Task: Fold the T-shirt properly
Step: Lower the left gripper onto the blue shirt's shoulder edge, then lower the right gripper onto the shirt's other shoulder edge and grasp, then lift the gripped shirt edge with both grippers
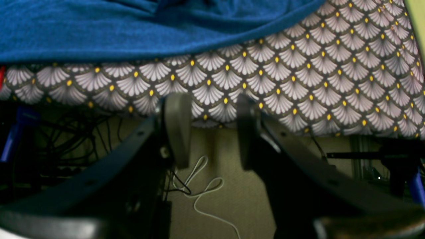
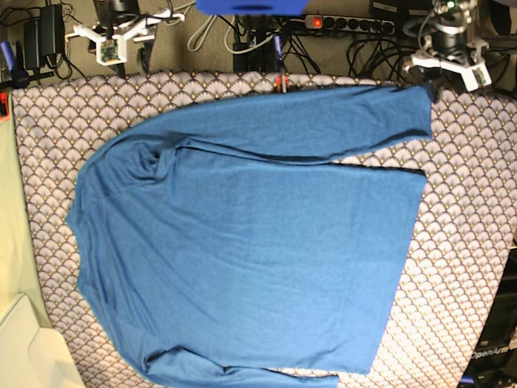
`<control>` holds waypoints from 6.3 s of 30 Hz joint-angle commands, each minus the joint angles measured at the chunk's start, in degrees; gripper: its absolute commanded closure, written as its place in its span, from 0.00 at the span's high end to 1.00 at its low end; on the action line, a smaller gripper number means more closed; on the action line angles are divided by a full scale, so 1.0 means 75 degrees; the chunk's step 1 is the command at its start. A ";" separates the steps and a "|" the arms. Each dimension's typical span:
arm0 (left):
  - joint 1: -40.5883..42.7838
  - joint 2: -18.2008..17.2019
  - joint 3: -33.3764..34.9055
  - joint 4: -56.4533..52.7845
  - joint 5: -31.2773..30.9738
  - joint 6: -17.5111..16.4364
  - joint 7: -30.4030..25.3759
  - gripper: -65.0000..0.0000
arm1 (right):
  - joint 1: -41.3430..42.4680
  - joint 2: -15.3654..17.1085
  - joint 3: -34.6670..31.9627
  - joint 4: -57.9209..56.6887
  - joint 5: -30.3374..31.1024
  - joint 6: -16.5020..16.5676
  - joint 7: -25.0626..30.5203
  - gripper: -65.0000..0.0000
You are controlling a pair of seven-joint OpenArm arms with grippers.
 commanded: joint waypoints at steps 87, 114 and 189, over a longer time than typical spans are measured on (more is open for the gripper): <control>-0.0516 -0.0051 0.0938 -0.0829 0.0011 0.0016 -0.0179 0.01 | 0.4067 -0.0129 0.0499 -0.1504 0.0010 0.0869 -0.3748 0.40; -0.0516 -0.0051 0.0938 -0.0782 0.0011 0.0016 -0.0179 0.01 | 0.4384 -0.0281 0.0933 -0.2149 -0.0002 0.0858 -0.3806 0.40; -0.4197 -0.0438 0.0070 0.0179 0.0023 0.0098 0.2997 0.02 | 0.7115 0.0246 0.0277 -0.2817 -0.0013 0.0963 -0.4334 0.00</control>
